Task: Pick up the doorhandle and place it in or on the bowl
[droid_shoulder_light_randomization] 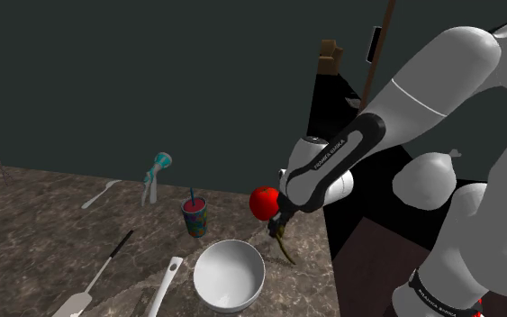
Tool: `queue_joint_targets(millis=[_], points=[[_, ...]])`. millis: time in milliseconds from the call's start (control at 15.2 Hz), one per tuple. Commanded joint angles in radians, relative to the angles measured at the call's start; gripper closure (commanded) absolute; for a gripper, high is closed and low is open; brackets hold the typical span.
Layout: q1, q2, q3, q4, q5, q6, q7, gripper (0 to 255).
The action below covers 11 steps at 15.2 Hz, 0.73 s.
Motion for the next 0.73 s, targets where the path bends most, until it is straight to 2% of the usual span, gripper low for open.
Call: queue_joint_targets(millis=[0, 660], points=[[-0.004, -0.032, -0.004, -0.002, -0.040, -0.029, 0.035, 255], [-0.039, -0.186, 0.002, 0.007, -0.163, -0.188, 0.144, 255]])
